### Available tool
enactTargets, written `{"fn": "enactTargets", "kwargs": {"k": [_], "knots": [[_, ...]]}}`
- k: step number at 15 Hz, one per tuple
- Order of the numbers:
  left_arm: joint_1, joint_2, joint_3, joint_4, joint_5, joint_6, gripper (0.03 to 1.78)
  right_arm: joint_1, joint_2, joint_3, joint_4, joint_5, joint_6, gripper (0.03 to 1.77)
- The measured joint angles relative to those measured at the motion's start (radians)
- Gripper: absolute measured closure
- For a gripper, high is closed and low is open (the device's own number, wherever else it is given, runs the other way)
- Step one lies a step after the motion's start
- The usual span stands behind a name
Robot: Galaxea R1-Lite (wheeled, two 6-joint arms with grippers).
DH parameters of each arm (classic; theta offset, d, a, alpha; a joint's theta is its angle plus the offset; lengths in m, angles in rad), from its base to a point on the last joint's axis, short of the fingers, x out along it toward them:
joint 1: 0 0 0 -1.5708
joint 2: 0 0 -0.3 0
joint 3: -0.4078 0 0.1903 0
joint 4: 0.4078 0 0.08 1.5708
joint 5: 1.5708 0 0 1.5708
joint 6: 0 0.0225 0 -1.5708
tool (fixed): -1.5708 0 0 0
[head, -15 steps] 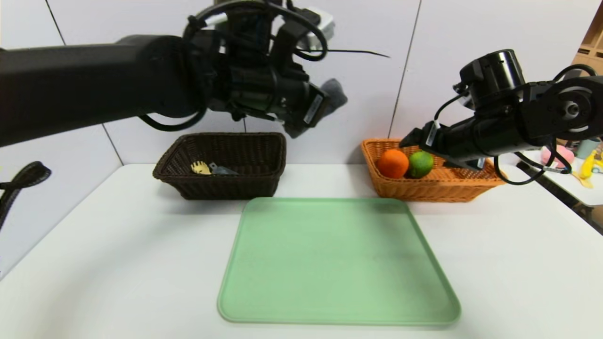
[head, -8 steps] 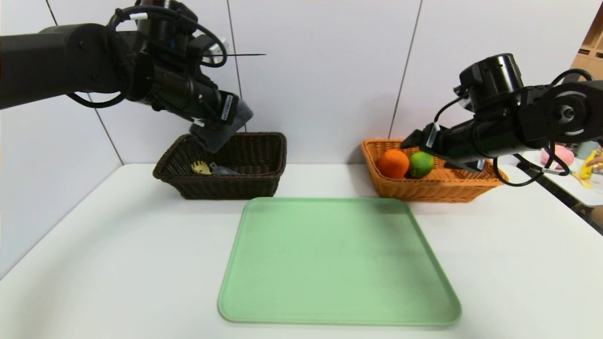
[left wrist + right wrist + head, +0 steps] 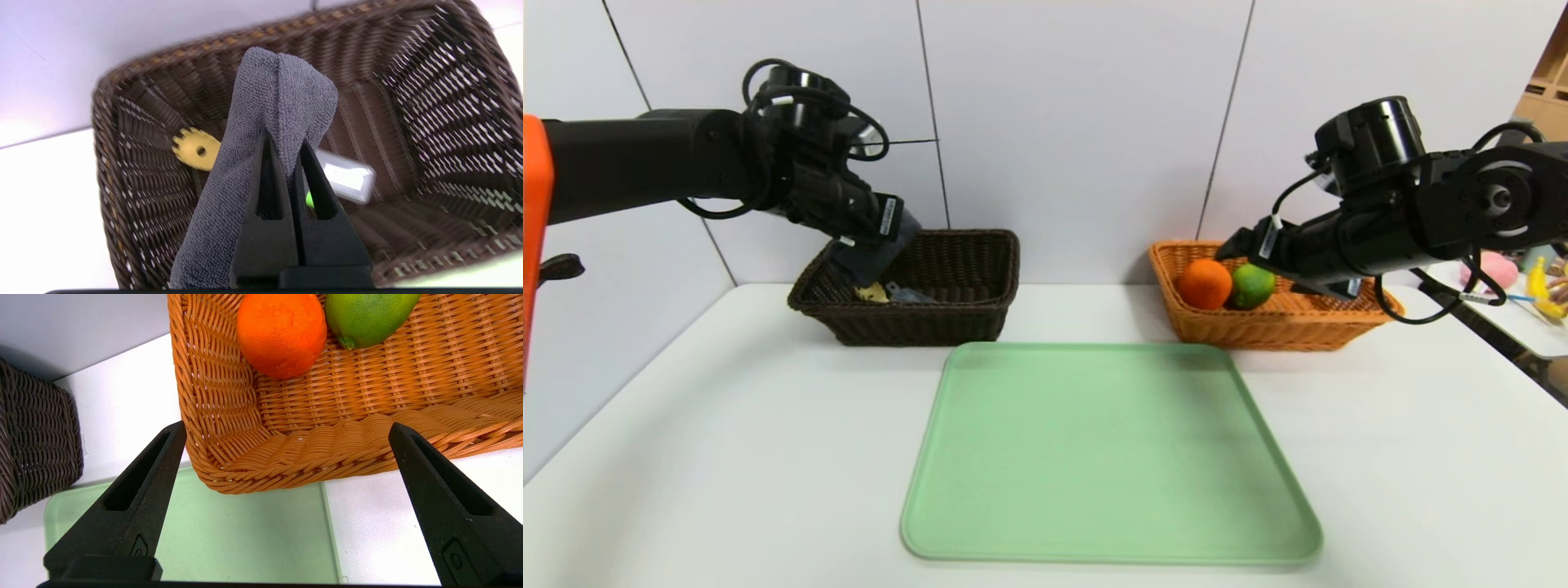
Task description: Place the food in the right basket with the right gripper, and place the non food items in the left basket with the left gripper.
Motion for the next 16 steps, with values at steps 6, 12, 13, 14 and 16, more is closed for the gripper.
{"fn": "enactTargets", "kwargs": {"k": [6, 12, 13, 14, 16], "knots": [[0.007, 0.080, -0.011, -0.078, 0.001, 0.014, 1.75, 0.001, 0.002, 0.001, 0.000, -0.004, 0.001, 0.09], [0.008, 0.117, -0.018, -0.096, 0.005, 0.012, 0.97, 0.001, 0.006, 0.001, 0.000, -0.004, 0.000, 0.09], [0.008, 0.114, -0.019, -0.097, 0.006, 0.011, 0.87, 0.001, 0.006, 0.001, 0.000, -0.004, 0.000, 0.09], [0.008, 0.104, -0.019, -0.095, 0.005, 0.010, 0.78, 0.001, 0.006, 0.001, 0.000, -0.004, 0.000, 0.09], [0.004, 0.067, -0.021, -0.096, 0.001, 0.008, 0.62, 0.001, 0.006, 0.001, 0.001, -0.005, -0.001, 0.09]]}}
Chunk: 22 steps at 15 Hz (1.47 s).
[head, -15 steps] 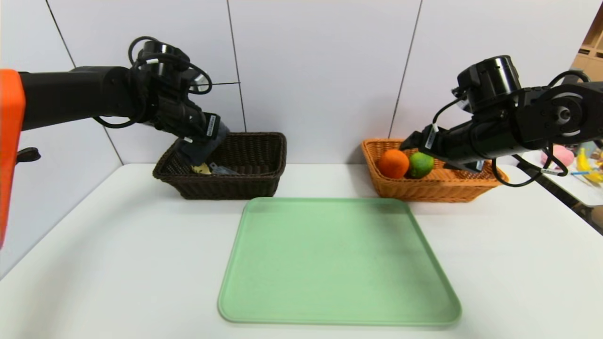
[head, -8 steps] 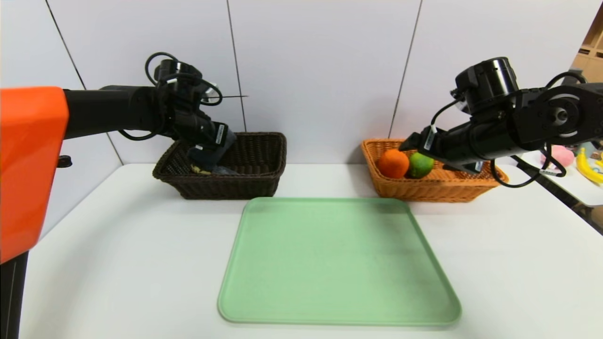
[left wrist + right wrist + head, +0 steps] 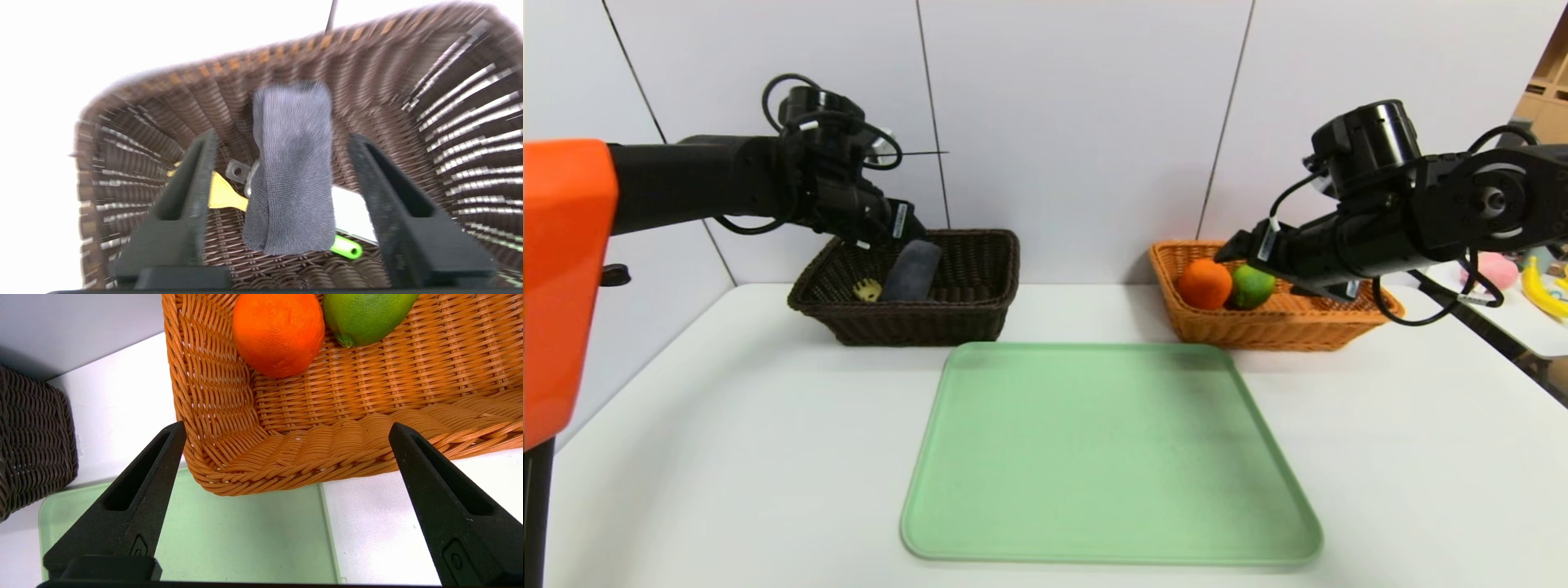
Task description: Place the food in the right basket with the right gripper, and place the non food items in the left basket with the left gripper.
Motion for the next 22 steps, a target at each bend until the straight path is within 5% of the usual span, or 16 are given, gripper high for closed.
{"fn": "enactTargets", "kwargs": {"k": [3, 6, 10, 12, 18, 22], "knots": [[-0.031, -0.110, -0.002, -0.010, 0.003, -0.035, 0.45, -0.005, -0.007, -0.001, 0.003, -0.001, -0.010, 0.09], [-0.111, -0.257, 0.036, 0.106, 0.100, -0.163, 0.35, -0.009, -0.034, 0.002, 0.034, -0.001, -0.070, 0.09], [-0.152, -0.549, 0.228, 0.349, 0.154, -0.244, 0.25, -0.014, -0.159, 0.094, 0.315, 0.005, -0.337, 0.09], [-0.149, -0.720, 0.367, 0.387, 0.162, -0.253, 0.22, -0.002, -0.254, 0.182, 0.410, 0.000, -0.407, 0.09], [0.045, -1.297, 0.887, 0.414, 0.167, -0.253, 0.16, 0.013, -0.634, 0.503, 0.289, -0.049, -0.404, 0.09], [0.105, -1.670, 1.145, 0.419, 0.166, -0.174, 0.14, -0.110, -0.957, 0.727, 0.096, -0.102, -0.406, 0.09]]}}
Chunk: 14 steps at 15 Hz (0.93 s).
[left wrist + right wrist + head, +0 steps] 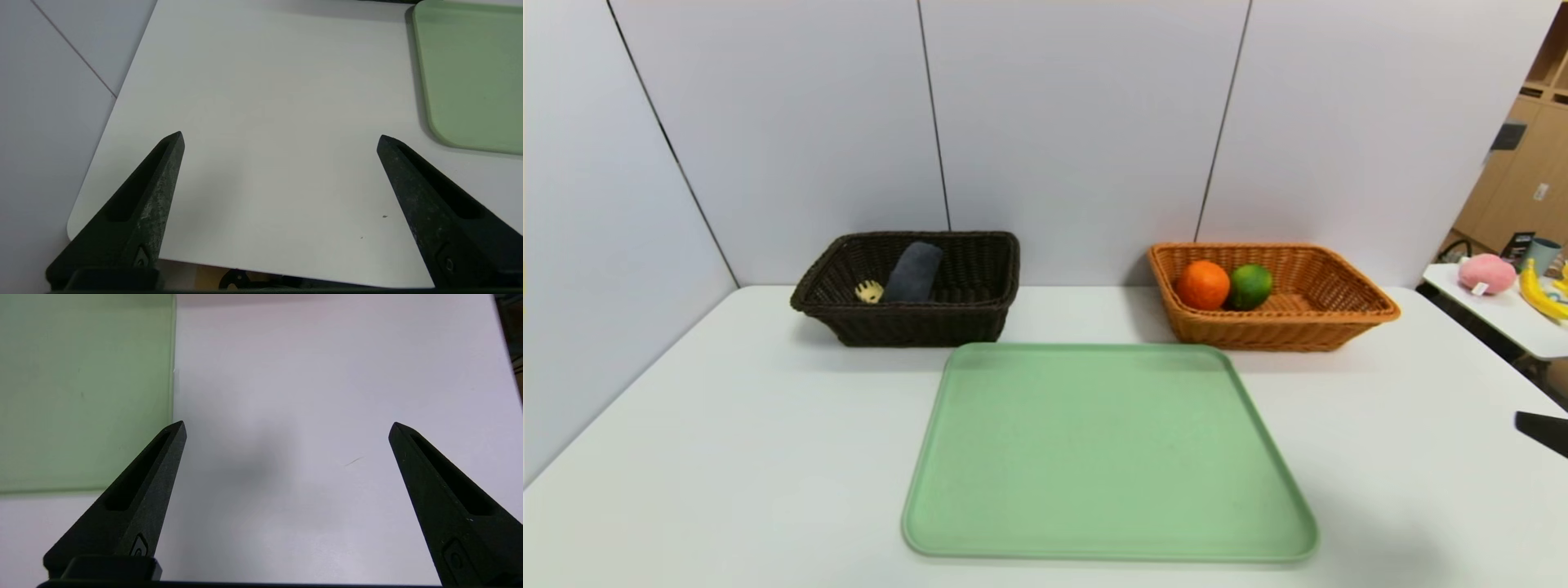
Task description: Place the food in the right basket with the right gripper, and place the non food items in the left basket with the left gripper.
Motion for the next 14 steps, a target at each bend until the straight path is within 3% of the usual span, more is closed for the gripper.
{"fn": "enactTargets", "kwargs": {"k": [3, 8, 11, 14], "knots": [[0.045, -0.189, 0.092, -0.003, -0.041, 0.085, 0.14, -0.067, -0.238, 0.097, -0.042, 0.001, -0.006, 0.09], [0.074, -0.419, 0.189, -0.018, -0.133, 0.222, 0.12, -0.113, -0.631, 0.215, -0.045, 0.013, -0.053, 0.09], [0.076, -0.463, 0.220, -0.129, -0.149, 0.227, 0.12, -0.127, -0.816, 0.296, -0.071, 0.082, -0.176, 0.09], [0.077, -0.474, 0.318, -0.312, -0.191, 0.234, 0.12, -0.133, -0.886, 0.430, -0.236, 0.180, -0.317, 0.09]]}}
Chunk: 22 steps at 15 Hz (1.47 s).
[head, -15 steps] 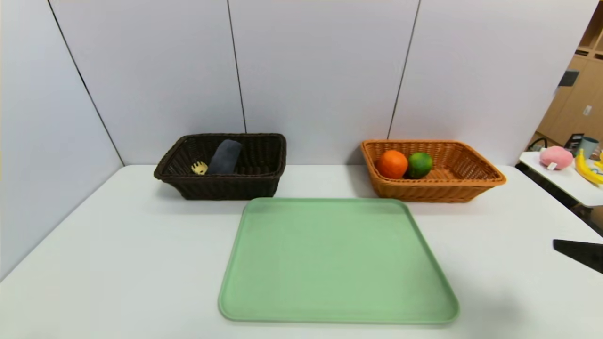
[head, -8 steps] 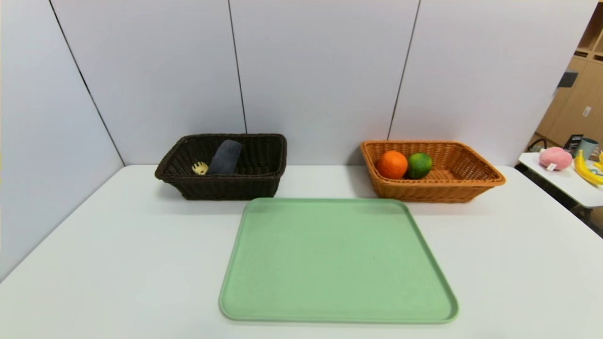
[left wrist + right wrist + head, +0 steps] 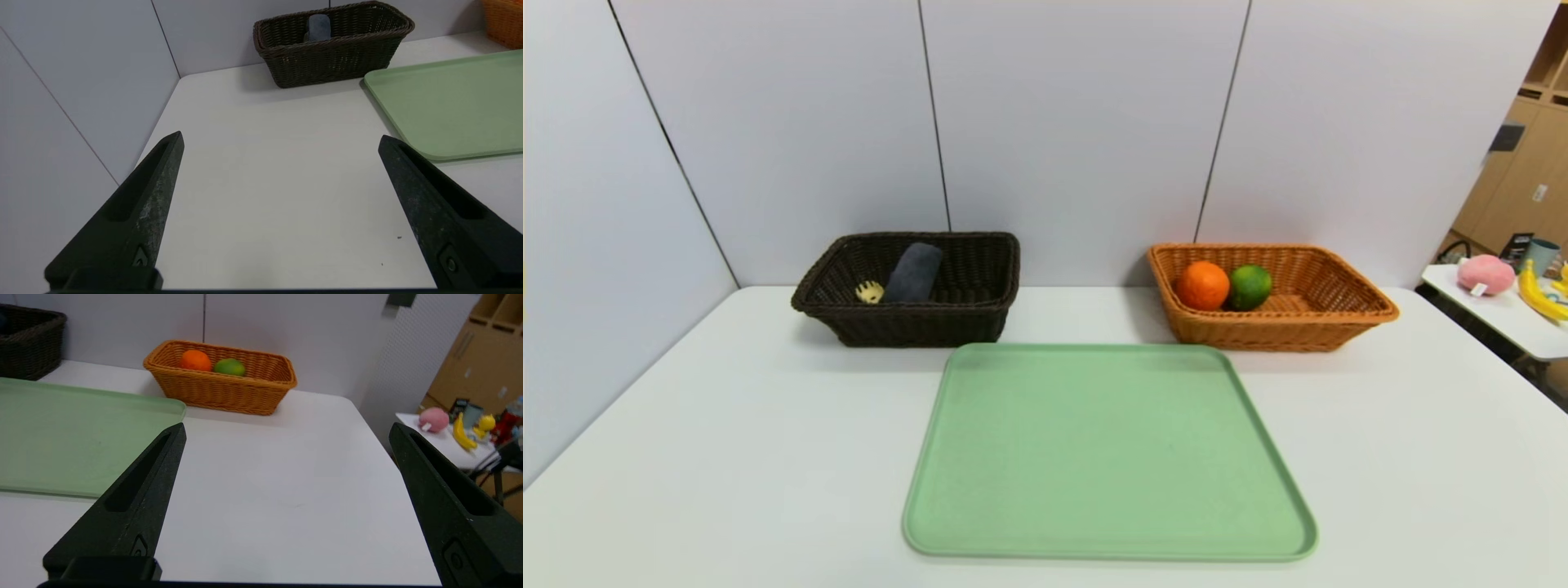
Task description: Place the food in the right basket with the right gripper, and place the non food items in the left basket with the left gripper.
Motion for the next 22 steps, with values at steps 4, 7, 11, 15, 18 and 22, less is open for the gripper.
{"fn": "enactTargets", "kwargs": {"k": [4, 7, 11, 15, 18, 22], "knots": [[0.000, -0.002, 0.257, -0.341, -0.007, 0.019, 0.12, -0.001, -0.024, 0.284, -0.362, 0.078, -0.074, 0.09], [0.000, -0.002, 0.460, -0.587, -0.009, 0.023, 0.12, -0.001, -0.024, 0.348, -0.427, 0.113, -0.089, 0.09], [0.000, -0.002, 0.505, -0.427, -0.008, 0.002, 0.12, -0.001, -0.024, 0.356, -0.161, 0.071, 0.077, 0.09], [0.000, -0.001, 0.507, -0.396, -0.008, -0.020, 0.12, -0.001, -0.024, 0.357, -0.162, 0.030, 0.175, 0.09], [0.000, -0.001, 0.509, -0.398, -0.008, -0.019, 0.12, -0.001, -0.024, 0.357, -0.166, 0.023, 0.197, 0.09], [0.000, -0.001, 0.509, -0.399, -0.007, -0.019, 0.12, -0.002, -0.024, 0.358, -0.165, 0.023, 0.195, 0.09]]}}
